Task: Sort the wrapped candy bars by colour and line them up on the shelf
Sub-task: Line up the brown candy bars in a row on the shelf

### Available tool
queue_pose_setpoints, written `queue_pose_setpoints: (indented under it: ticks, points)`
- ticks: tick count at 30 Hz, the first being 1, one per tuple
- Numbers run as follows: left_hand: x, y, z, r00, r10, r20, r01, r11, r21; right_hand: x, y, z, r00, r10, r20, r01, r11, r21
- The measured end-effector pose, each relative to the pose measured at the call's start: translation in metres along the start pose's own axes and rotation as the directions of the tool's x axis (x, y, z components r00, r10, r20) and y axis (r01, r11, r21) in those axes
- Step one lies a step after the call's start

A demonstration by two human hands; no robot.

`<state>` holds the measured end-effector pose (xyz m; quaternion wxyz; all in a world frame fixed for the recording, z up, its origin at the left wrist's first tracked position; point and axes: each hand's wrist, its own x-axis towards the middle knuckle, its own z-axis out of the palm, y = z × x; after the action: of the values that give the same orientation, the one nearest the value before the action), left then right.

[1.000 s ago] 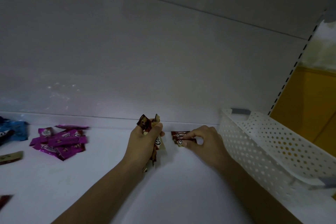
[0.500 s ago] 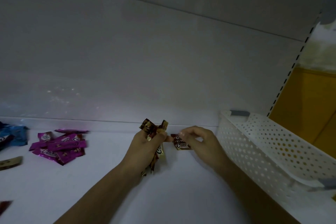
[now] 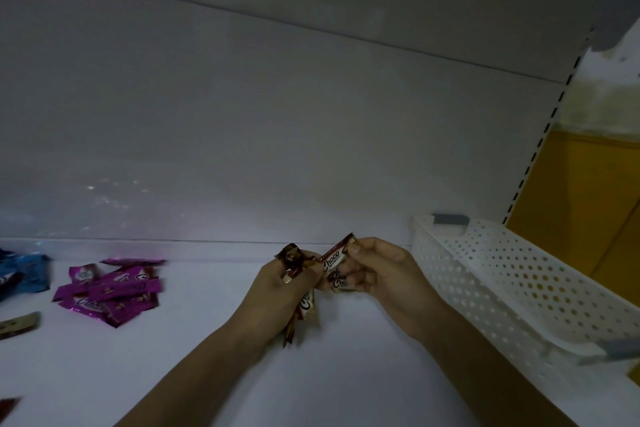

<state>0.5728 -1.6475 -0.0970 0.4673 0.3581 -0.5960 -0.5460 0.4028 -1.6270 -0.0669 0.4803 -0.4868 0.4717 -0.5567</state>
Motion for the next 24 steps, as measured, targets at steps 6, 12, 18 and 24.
queue_pose_setpoints:
  ticks: [6, 12, 18, 24]
  points:
    - [0.001, 0.001, -0.001, 1.0, 0.012, -0.021, -0.013, 0.998, -0.066, -0.001, -0.005, 0.0, 0.996, 0.057, 0.075, -0.056, 0.998, -0.026]
    - [0.001, 0.0, 0.0, 1.0, 0.02, -0.005, -0.02, 0.999, 0.032, 0.001, -0.003, -0.008, 0.972, -0.193, 0.135, 0.234, 0.863, -0.449]
    - [0.002, -0.003, 0.001, 0.999, 0.031, -0.03, -0.03, 0.999, 0.033, 0.008, -0.001, -0.027, 0.969, -0.23, 0.089, 0.234, 0.745, -0.624]
    - [0.002, -0.003, 0.002, 0.999, 0.004, -0.048, -0.005, 1.0, -0.018, 0.011, 0.006, -0.039, 0.993, -0.036, 0.11, 0.103, 0.709, -0.697]
